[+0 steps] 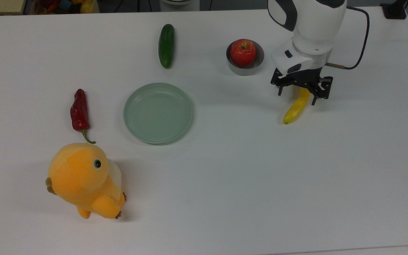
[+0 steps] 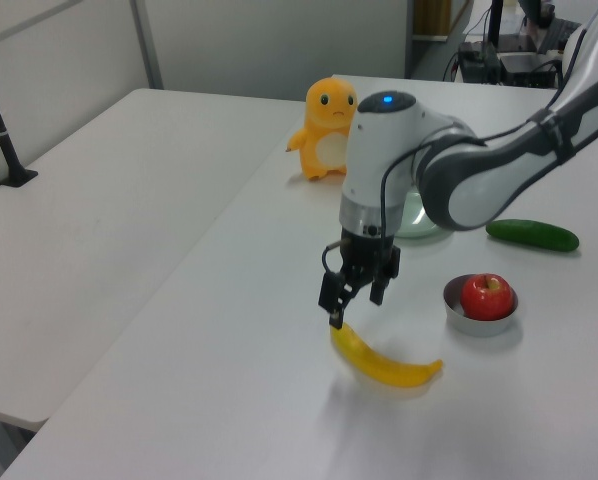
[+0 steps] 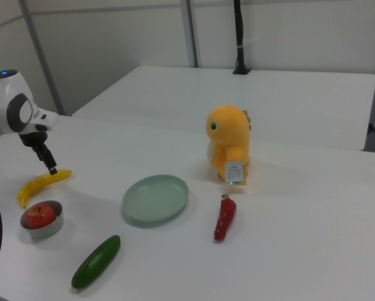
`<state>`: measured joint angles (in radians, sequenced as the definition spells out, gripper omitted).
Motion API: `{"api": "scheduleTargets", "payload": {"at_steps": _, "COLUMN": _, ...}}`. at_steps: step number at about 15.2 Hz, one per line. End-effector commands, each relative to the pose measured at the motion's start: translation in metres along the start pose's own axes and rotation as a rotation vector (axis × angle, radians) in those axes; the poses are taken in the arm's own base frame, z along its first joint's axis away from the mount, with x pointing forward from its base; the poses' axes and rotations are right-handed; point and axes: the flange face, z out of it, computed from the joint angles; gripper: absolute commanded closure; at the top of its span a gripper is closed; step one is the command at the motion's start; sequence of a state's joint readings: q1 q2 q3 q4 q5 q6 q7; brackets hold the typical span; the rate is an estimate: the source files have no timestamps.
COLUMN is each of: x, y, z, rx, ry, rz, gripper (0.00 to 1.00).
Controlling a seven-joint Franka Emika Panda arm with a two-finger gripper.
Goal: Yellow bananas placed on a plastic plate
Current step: 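Move the open gripper over the yellow banana, then lower the gripper and close it on the banana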
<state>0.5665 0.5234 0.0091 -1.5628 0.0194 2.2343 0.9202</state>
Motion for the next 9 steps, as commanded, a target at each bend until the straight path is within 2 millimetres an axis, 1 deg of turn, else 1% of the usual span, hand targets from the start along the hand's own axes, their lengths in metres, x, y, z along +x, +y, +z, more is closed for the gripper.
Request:
{"api": "scheduleTargets", "payload": {"at_steps": 1, "x": -0.01, "y": -0.01, "z": 0.006, "rx": 0.007, "ry": 0.007, "rz": -0.001, "gripper": 0.0}}
{"api": "scheduleTargets", "payload": {"at_steps": 3, "x": -0.014, "y": -0.013, "z": 0.017, "rx": -0.01, "ry": 0.01, "rz": -0.034, "gripper": 0.0}}
{"api": "scheduleTargets", "payload": {"at_steps": 4, "x": -0.021, "y": -0.016, "z": 0.026, "rx": -0.026, "ry": 0.012, "rz": -0.063, "gripper": 0.0}}
{"api": "scheduleTargets", "payload": {"at_steps": 5, "x": -0.023, "y": -0.016, "z": 0.032, "rx": -0.036, "ry": 0.011, "rz": -0.075, "gripper": 0.0}}
{"api": "scheduleTargets", "payload": {"at_steps": 8, "x": -0.028, "y": -0.018, "z": 0.041, "rx": -0.045, "ry": 0.005, "rz": -0.091, "gripper": 0.0}}
{"api": "scheduleTargets", "payload": {"at_steps": 9, "x": -0.03, "y": -0.019, "z": 0.046, "rx": -0.048, "ry": 0.007, "rz": -0.098, "gripper": 0.01}}
